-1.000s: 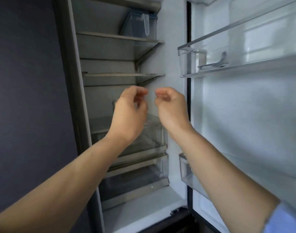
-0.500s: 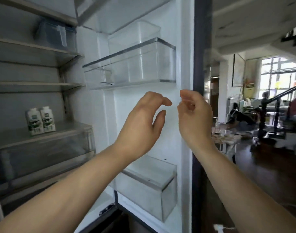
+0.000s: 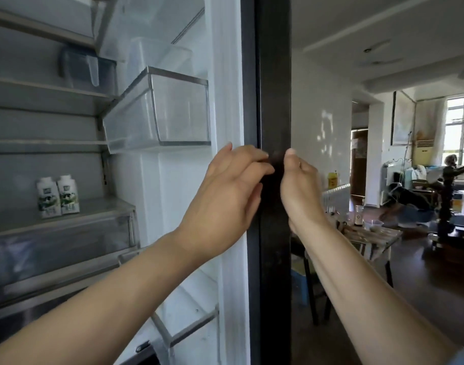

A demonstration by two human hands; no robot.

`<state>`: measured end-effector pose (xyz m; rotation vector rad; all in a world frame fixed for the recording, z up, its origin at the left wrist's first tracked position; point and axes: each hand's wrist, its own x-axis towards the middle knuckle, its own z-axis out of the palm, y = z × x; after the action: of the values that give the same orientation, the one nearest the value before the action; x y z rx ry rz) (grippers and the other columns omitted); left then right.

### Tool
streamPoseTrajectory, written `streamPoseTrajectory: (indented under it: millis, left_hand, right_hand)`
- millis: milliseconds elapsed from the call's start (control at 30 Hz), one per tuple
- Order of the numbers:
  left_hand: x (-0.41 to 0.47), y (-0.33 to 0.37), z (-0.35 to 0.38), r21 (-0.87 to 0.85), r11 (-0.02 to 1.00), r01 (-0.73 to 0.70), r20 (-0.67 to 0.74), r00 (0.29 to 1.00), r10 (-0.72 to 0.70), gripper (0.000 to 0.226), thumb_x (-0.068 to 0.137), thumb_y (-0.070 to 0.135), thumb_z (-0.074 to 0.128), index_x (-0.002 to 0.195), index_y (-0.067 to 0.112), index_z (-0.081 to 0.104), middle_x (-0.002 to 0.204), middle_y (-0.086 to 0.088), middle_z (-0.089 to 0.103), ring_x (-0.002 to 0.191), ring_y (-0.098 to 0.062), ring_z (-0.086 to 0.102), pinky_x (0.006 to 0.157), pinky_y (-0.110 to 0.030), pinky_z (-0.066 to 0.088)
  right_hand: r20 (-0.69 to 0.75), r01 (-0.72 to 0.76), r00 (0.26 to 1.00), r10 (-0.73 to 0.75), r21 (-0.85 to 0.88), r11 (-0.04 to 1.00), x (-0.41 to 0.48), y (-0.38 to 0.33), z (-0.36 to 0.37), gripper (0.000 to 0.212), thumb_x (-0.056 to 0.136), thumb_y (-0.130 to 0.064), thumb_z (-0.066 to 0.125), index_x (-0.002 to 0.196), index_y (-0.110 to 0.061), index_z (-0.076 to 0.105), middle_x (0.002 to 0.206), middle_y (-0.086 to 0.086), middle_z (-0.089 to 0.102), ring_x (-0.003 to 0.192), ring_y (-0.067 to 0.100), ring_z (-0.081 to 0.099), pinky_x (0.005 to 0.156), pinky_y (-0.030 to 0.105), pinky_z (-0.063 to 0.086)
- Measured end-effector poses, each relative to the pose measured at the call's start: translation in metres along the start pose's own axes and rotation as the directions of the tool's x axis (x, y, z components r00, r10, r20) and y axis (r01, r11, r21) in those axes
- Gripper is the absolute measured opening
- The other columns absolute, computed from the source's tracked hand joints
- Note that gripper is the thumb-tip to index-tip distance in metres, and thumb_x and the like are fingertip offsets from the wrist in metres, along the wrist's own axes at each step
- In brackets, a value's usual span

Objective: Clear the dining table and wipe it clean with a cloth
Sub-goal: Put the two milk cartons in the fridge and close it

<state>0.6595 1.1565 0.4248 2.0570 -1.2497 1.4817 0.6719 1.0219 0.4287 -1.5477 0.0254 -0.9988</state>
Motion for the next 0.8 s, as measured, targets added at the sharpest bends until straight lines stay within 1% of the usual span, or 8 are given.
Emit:
streamPoseTrajectory:
  millis: [100, 200, 400, 467, 567, 633, 733, 800]
  left_hand:
    - [-0.004, 0.001, -0.013, 0.226, 0.974, -0.015, -0.017, 1.000, 0.019, 0.027, 0.089, 0.013, 0.049, 0.113, 0.011, 0.061, 0.128, -0.006, 0.058, 0.129, -0.027, 0.033, 0.116, -0.044, 0.010]
    - [-0.012, -0.001, -0.033, 0.353, 0.935, 0.005, -0.016, 1.000, 0.001, 0.031, 0.090, 0.018, 0.050, 0.120, 0.012, 0.059, 0.134, -0.004, 0.054, 0.135, -0.027, 0.028, 0.116, -0.046, 0.004]
    - [-0.039, -0.022, -0.095, 0.563, 0.823, 0.079, 0.042, 0.991, -0.124, 0.042, 0.091, 0.033, 0.046, 0.129, 0.017, 0.053, 0.145, -0.001, 0.045, 0.141, -0.028, 0.024, 0.117, -0.047, 0.002]
    - [-0.053, -0.033, -0.119, 0.621, 0.776, 0.114, 0.066, 0.978, -0.196, 0.046, 0.089, 0.037, 0.046, 0.130, 0.017, 0.052, 0.147, 0.000, 0.042, 0.143, -0.028, 0.020, 0.117, -0.047, 0.002]
    - [-0.075, -0.055, -0.155, 0.738, 0.657, 0.152, 0.052, 0.958, -0.281, 0.049, 0.088, 0.036, 0.046, 0.132, 0.015, 0.049, 0.148, 0.000, 0.039, 0.145, -0.027, 0.015, 0.117, -0.045, -0.003]
    - [-0.090, -0.074, -0.179, 0.812, 0.561, 0.160, 0.043, 0.943, -0.330, 0.053, 0.088, 0.039, 0.046, 0.135, 0.015, 0.043, 0.150, 0.000, 0.035, 0.146, -0.028, 0.010, 0.117, -0.043, -0.009]
    - [-0.110, -0.108, -0.206, 0.899, 0.417, 0.135, 0.057, 0.908, -0.416, 0.072, 0.082, 0.051, 0.051, 0.141, 0.014, 0.033, 0.153, -0.002, 0.029, 0.146, -0.030, 0.005, 0.115, -0.049, -0.010]
    - [-0.121, -0.133, -0.217, 0.936, 0.333, 0.115, 0.064, 0.874, -0.482, 0.087, 0.073, 0.056, 0.056, 0.143, 0.011, 0.030, 0.155, -0.006, 0.027, 0.146, -0.032, 0.003, 0.114, -0.051, -0.010]
  right_hand:
    - [0.018, 0.044, 0.999, -0.045, 0.034, 0.998, -0.018, -0.009, 0.005, 0.048, 0.099, -0.042, 0.033, 0.061, -0.017, 0.047, 0.054, -0.007, 0.046, 0.055, 0.008, 0.045, 0.055, 0.028, 0.033]
    - [0.028, 0.105, 0.994, -0.110, 0.137, 0.985, -0.034, -0.019, 0.022, 0.055, 0.098, -0.042, 0.039, 0.052, -0.011, 0.043, 0.040, -0.009, 0.044, 0.044, 0.004, 0.041, 0.052, 0.027, 0.032]
    - [0.225, 0.042, 0.959, -0.173, 0.493, 0.869, -0.072, -0.039, 0.081, 0.053, 0.097, -0.033, 0.046, 0.052, -0.006, 0.043, 0.042, -0.008, 0.043, 0.042, 0.003, 0.040, 0.041, 0.013, 0.031]
    - [0.324, -0.004, 0.922, -0.213, 0.555, 0.832, -0.085, -0.045, 0.106, 0.050, 0.098, -0.031, 0.046, 0.058, -0.002, 0.053, 0.049, 0.001, 0.058, 0.046, 0.012, 0.053, 0.046, 0.014, 0.042]
    - [0.435, 0.011, 0.842, -0.320, 0.579, 0.815, -0.104, -0.050, 0.149, 0.043, 0.098, -0.031, 0.045, 0.087, 0.007, 0.062, 0.087, 0.026, 0.065, 0.083, 0.036, 0.060, 0.073, 0.041, 0.052]
    - [0.450, 0.067, 0.803, -0.390, 0.582, 0.810, -0.114, -0.056, 0.179, 0.033, 0.098, -0.026, 0.047, 0.091, 0.000, 0.067, 0.089, 0.018, 0.068, 0.084, 0.028, 0.063, 0.074, 0.034, 0.051]
    - [0.509, 0.118, 0.726, -0.461, 0.569, 0.814, -0.126, -0.060, 0.219, 0.026, 0.097, -0.021, 0.049, 0.114, -0.014, 0.067, 0.109, -0.005, 0.068, 0.101, 0.001, 0.062, 0.084, 0.009, 0.046]
    - [0.552, 0.183, 0.660, -0.510, 0.540, 0.821, -0.130, -0.059, 0.247, 0.031, 0.097, -0.021, 0.049, 0.125, -0.016, 0.061, 0.123, -0.007, 0.062, 0.113, -0.001, 0.055, 0.095, 0.009, 0.042]
